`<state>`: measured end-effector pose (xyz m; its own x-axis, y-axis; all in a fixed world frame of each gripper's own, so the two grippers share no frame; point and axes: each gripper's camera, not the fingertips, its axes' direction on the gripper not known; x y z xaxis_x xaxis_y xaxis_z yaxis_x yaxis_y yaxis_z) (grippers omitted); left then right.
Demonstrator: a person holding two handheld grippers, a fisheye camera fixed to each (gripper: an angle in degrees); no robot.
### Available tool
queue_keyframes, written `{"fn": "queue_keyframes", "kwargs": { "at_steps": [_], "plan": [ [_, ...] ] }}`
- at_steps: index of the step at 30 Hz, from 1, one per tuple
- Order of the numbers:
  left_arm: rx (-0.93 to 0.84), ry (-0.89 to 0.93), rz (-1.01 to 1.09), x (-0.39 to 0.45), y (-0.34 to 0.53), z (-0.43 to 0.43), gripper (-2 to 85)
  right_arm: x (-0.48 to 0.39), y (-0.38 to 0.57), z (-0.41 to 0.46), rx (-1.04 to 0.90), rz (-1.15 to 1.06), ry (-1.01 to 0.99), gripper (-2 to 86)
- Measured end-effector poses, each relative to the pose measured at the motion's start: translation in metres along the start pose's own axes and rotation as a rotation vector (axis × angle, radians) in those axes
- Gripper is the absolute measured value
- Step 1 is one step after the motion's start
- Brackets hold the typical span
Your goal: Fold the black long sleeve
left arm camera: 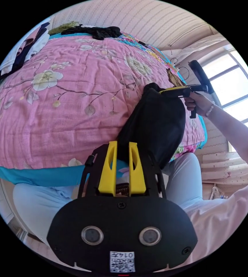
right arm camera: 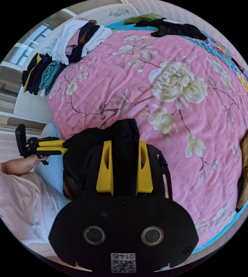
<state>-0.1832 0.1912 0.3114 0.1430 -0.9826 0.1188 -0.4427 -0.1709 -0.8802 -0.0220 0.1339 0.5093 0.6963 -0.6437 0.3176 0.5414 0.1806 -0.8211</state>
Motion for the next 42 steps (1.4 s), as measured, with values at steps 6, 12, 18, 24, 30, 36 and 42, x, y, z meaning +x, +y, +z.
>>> {"fn": "queue_keyframes", "kwargs": {
  "at_steps": [6, 12, 18, 24, 30, 36, 42],
  "plan": [
    [0.028, 0.045, 0.032, 0.013, 0.011, -0.028, -0.8, -0.039, 0.018, -0.045, 0.103, -0.056, 0.02, 6.1],
    [0.152, 0.097, 0.108, 0.024, 0.045, -0.103, -1.0, -0.104, 0.045, -0.106, 0.273, -0.197, 0.021, 5.2],
    [0.361, 0.089, 0.088, 0.02, 0.088, -0.182, -1.0, -0.192, 0.023, -0.16, 0.388, -0.427, 0.06, 5.1],
    [0.653, -0.004, -0.03, -0.023, 0.105, -0.267, -0.9, -0.294, -0.07, -0.204, 0.399, -0.701, 0.114, 5.0],
    [0.986, -0.16, -0.092, -0.112, 0.033, -0.373, 0.1, -0.398, -0.253, -0.25, 0.418, -0.811, 0.283, 6.4],
    [0.904, -0.375, -0.38, -0.254, -0.077, -0.401, 4.8, -0.422, -0.428, -0.211, 0.298, -0.409, 0.306, 8.3],
    [0.827, -0.359, -0.343, -0.291, -0.116, -0.345, 0.5, -0.419, -0.446, -0.103, 0.334, -0.443, 0.463, 4.5]
  ]
}}
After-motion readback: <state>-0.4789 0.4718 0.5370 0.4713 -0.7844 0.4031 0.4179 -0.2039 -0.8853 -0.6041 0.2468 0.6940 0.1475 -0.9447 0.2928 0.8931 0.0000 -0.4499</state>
